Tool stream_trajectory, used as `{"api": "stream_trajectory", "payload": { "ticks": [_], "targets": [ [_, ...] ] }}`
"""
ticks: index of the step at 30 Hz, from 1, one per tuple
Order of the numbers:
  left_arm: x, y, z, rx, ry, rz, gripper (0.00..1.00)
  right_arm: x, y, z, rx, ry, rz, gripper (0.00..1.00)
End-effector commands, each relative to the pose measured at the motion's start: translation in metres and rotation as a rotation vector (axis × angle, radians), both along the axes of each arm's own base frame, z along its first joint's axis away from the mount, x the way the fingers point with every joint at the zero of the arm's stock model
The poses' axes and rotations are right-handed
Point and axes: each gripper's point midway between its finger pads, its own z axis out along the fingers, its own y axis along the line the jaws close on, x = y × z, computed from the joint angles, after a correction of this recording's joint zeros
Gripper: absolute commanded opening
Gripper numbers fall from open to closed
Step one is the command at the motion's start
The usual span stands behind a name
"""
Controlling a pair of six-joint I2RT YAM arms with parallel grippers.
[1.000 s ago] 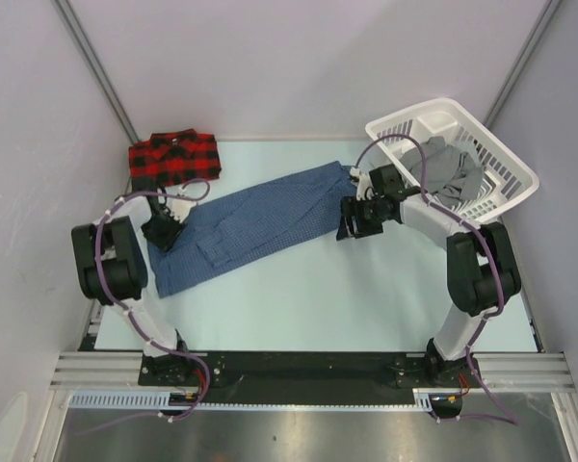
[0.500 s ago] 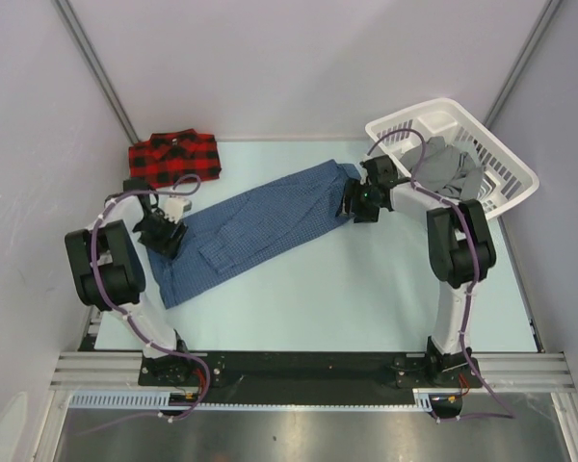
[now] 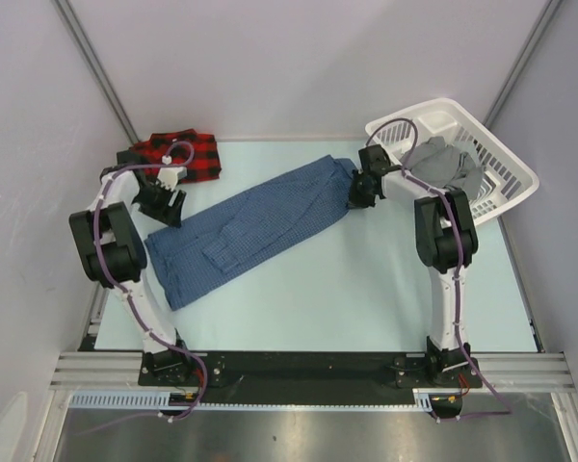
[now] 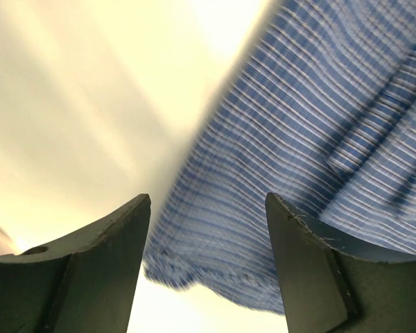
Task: Fold and stack the long sleeve shirts
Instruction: Fold the shirt
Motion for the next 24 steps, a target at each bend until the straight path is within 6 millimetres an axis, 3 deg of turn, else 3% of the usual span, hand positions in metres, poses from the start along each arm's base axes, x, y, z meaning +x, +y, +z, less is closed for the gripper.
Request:
{"api": "stream_trajectory", "payload": {
  "ticks": [1,4,7,8,10,12,13,14,15,16,17,19,20,22,24],
  "targets": [
    [0.013,-0.004,-0.011,-0.03,0.022,-0.031,0.72,0.021,-0.019,-0.018,-0.122,-0.016,-0.009,0.0],
    [0.009,-0.008,-0.03,-0.027,0.075,-0.057,0.67,0.036,-0.017,-0.016,-0.133,-0.048,0.002,0.0],
    [-0.009,-0.009,-0.046,-0.023,0.154,-0.077,0.51,0.049,-0.014,-0.011,-0.145,-0.085,0.029,0.0],
    [-0.016,-0.01,-0.05,-0.021,0.175,-0.086,0.39,0.05,-0.014,-0.015,-0.15,-0.082,0.035,0.0],
    [-0.046,-0.018,-0.057,-0.042,0.241,-0.107,0.3,0.061,-0.01,-0.01,-0.159,-0.112,0.059,0.0],
    [-0.07,-0.027,-0.06,-0.071,0.274,-0.132,0.2,0.07,-0.014,-0.016,-0.191,-0.128,0.056,0.0],
    [-0.094,-0.036,-0.062,-0.093,0.314,-0.142,0.18,0.08,-0.012,-0.009,-0.193,-0.159,0.071,0.0],
    [-0.107,-0.041,-0.062,-0.103,0.329,-0.159,0.12,0.084,-0.011,-0.009,-0.195,-0.167,0.075,0.0],
    [-0.119,-0.048,-0.063,-0.116,0.347,-0.167,0.11,0.087,-0.01,-0.018,-0.196,-0.16,0.079,0.0],
    [-0.142,-0.057,-0.063,-0.139,0.372,-0.179,0.09,0.098,-0.005,-0.009,-0.188,-0.191,0.092,0.0],
    [-0.152,-0.062,-0.064,-0.149,0.382,-0.191,0.05,0.102,-0.006,-0.008,-0.188,-0.197,0.093,0.0],
    [-0.177,-0.077,-0.066,-0.188,0.424,-0.208,0.02,0.105,0.007,-0.016,-0.141,-0.192,0.149,0.0],
    [-0.182,-0.081,-0.064,-0.195,0.423,-0.206,0.02,0.113,0.013,-0.005,-0.127,-0.224,0.175,0.0],
    [-0.203,-0.094,-0.066,-0.219,0.462,-0.22,0.01,0.111,0.025,-0.013,-0.081,-0.207,0.232,0.0],
    [-0.212,-0.107,-0.063,-0.242,0.459,-0.238,0.02,0.122,0.034,0.001,-0.032,-0.248,0.26,0.0]
  ]
}}
